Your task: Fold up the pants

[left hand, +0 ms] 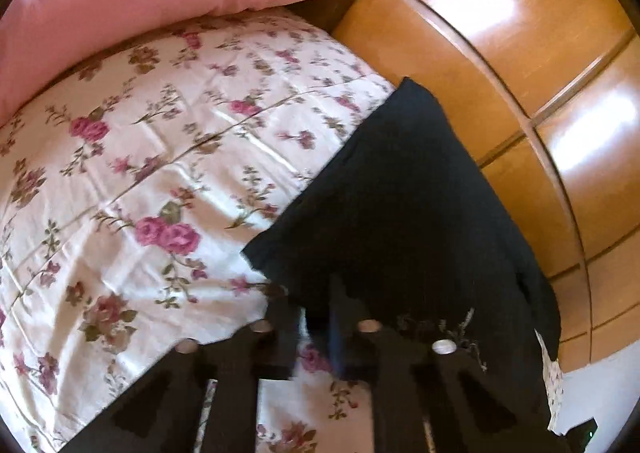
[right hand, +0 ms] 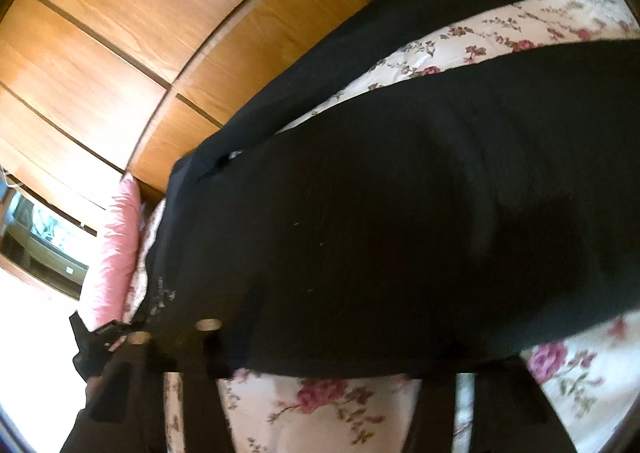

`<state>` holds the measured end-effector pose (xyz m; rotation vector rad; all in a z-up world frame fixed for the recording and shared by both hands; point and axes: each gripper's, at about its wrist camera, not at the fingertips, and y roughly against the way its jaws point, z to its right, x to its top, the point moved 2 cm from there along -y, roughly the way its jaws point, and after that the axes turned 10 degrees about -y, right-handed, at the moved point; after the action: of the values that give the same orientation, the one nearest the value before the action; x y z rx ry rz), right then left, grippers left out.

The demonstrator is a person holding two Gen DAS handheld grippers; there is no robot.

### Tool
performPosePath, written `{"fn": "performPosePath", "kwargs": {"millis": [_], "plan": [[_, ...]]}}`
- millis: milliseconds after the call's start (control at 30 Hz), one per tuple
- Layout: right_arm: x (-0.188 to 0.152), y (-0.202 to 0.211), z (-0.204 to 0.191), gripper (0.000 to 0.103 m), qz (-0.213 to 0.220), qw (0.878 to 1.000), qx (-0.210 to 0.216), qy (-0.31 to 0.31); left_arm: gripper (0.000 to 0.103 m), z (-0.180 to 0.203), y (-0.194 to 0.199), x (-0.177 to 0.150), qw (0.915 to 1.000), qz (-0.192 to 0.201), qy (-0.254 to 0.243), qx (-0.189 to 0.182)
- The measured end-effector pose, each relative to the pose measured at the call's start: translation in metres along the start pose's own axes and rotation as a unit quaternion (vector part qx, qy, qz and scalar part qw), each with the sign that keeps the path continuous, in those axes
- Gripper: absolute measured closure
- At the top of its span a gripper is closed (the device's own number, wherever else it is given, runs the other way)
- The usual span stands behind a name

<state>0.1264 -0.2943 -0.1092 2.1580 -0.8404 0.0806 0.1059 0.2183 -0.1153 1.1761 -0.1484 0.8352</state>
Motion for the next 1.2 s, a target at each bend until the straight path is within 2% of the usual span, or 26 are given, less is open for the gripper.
{"fn": "performPosePath", "kwargs": {"millis": [33,133,300,433,467,600,700,767,833,867,900,933,1067,1200], "plan": [[0.003,-0.001,0.002,0.087,-0.001,1.0,-0.01,0.003,0.096,0.002,0.003,0.001,1.0,0.004,-0.004,0.002],[0.009,0.006,0.009,0.093,-0.004,1.0,-0.006,-0.002,0.096,0.002,0.024,-0.002,0.9999,0.014,0.002,-0.007],[-0.001,0.029,-0.004,0.093,0.0,0.999,-0.001,0.037,0.096,-0.007,0.064,-0.013,0.9991,0.033,0.016,-0.02],[-0.019,0.045,0.005,0.093,-0.02,0.999,0.004,0.036,0.097,-0.011,0.078,-0.027,0.9994,0.034,0.002,-0.003],[-0.024,0.041,0.012,0.093,-0.033,0.999,0.014,0.019,0.097,-0.013,0.082,-0.032,0.9995,0.033,0.001,0.0],[-0.048,0.061,0.025,0.093,-0.045,0.999,0.013,0.028,0.096,-0.021,0.097,-0.058,0.9996,0.02,-0.006,0.021],[-0.058,0.068,0.025,0.093,-0.049,0.998,0.015,0.035,0.096,-0.028,0.089,-0.067,0.9991,0.008,-0.007,0.041],[-0.06,0.069,0.028,0.089,-0.054,0.998,0.011,0.037,0.091,-0.029,0.081,-0.072,0.9983,-0.005,-0.009,0.058],[-0.059,0.071,0.032,0.085,-0.056,0.998,0.014,0.031,0.084,-0.022,0.08,-0.072,0.9963,-0.002,-0.021,0.083],[-0.057,0.072,0.031,0.073,-0.056,0.998,0.012,0.032,0.079,-0.019,0.081,-0.072,0.9953,-0.001,-0.03,0.092],[-0.055,0.079,0.035,0.066,-0.056,0.998,0.009,0.033,0.075,-0.016,0.084,-0.07,0.9937,0.001,-0.038,0.105],[-0.054,0.084,0.038,0.057,-0.053,0.998,0.009,0.035,0.075,-0.016,0.087,-0.07,0.9927,0.002,-0.041,0.113],[-0.036,0.127,0.07,0.055,-0.01,1.0,-0.018,0.015,0.075,-0.023,0.103,-0.066,0.9883,0.023,-0.034,0.147],[-0.001,0.176,0.135,0.054,0.076,0.992,-0.08,-0.068,0.075,-0.012,0.11,-0.063,0.986,0.044,-0.054,0.152]]}}
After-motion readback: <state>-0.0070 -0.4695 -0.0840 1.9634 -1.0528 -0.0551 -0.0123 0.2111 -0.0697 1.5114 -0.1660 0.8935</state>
